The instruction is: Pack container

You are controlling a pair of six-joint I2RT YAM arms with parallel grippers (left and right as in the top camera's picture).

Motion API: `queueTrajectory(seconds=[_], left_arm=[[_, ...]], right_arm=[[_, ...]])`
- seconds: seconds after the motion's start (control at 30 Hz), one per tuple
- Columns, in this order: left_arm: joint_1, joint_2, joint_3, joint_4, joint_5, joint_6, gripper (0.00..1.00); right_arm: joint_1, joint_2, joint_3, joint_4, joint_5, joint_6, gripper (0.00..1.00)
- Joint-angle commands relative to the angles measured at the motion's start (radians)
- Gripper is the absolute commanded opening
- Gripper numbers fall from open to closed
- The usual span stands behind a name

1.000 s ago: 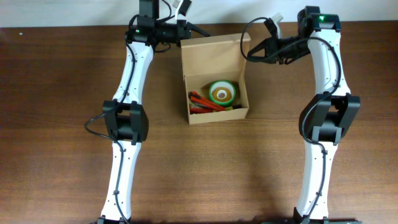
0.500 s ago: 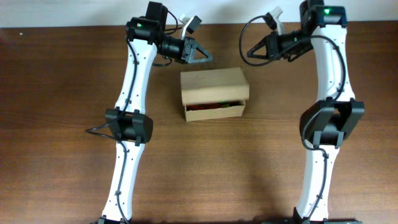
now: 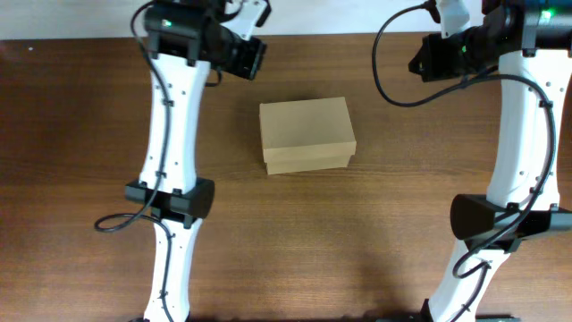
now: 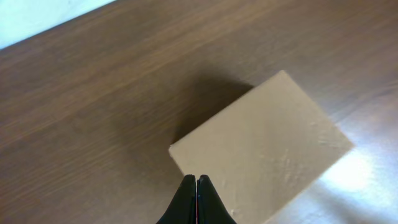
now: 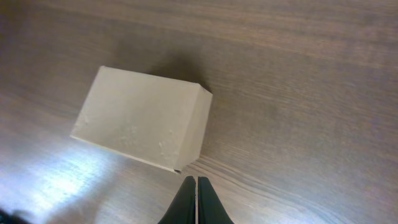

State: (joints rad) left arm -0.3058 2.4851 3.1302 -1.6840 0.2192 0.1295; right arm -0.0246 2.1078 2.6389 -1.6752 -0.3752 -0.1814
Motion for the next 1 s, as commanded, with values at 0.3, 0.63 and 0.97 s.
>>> queueTrajectory(seconds=[0.3, 0.63, 0.97], left_arm=[[-0.161, -0.027, -0.194, -0.003, -0.277, -0.053, 0.02], [-0.115, -0.031, -0.384, -0.003, -0.053, 0.086, 0.02], [-0.100, -0.048, -0.639, -0.003, -0.013, 0.097, 0.02]], right_arm=[[0.136, -0.005, -0.260, 0.000, 0.149, 0.040, 0.04], [0.142, -0.005, -0.404, 0.045, 0.148, 0.016, 0.04], [0.108, -0.005, -0.440, 0.088, 0.148, 0.006, 0.04]])
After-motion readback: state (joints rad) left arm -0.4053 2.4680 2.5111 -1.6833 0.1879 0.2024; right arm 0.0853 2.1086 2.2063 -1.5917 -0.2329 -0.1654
